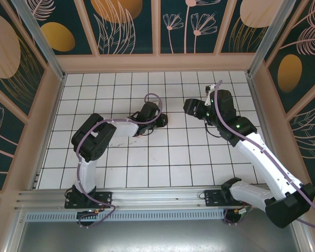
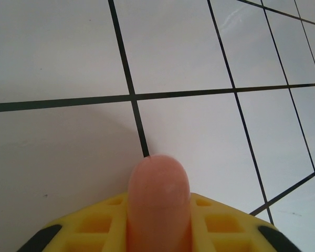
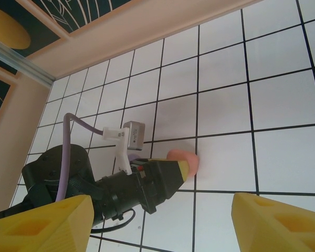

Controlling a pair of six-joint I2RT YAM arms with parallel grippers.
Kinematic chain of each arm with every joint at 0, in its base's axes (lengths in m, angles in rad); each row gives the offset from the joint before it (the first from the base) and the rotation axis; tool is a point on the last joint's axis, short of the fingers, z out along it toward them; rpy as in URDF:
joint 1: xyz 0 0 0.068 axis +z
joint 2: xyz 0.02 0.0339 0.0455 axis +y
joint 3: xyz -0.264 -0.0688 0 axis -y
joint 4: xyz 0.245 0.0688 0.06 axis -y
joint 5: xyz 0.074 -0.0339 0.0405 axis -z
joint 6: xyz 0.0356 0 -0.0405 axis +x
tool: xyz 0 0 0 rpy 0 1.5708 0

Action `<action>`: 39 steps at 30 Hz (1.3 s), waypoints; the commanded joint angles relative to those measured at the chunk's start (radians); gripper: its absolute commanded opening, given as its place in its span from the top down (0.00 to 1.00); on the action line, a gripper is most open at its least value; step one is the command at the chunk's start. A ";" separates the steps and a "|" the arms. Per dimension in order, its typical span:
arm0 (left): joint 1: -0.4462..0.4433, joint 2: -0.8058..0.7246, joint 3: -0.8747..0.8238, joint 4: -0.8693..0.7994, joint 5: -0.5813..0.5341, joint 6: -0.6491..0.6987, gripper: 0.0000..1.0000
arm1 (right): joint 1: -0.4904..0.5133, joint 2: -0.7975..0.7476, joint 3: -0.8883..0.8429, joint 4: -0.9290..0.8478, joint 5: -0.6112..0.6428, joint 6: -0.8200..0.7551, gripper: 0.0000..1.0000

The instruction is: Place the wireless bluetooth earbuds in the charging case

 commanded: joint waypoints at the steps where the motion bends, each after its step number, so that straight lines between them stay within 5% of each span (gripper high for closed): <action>1: 0.006 0.001 0.007 -0.093 -0.049 0.021 0.67 | -0.007 -0.031 -0.016 0.004 -0.011 0.018 0.29; 34: 0.011 -0.165 0.124 -0.377 -0.249 0.193 0.45 | -0.008 -0.005 0.049 -0.026 0.018 -0.032 0.24; 39: 0.012 -0.303 0.105 -0.382 -0.284 0.223 0.38 | -0.010 -0.040 0.026 -0.023 0.035 -0.052 0.11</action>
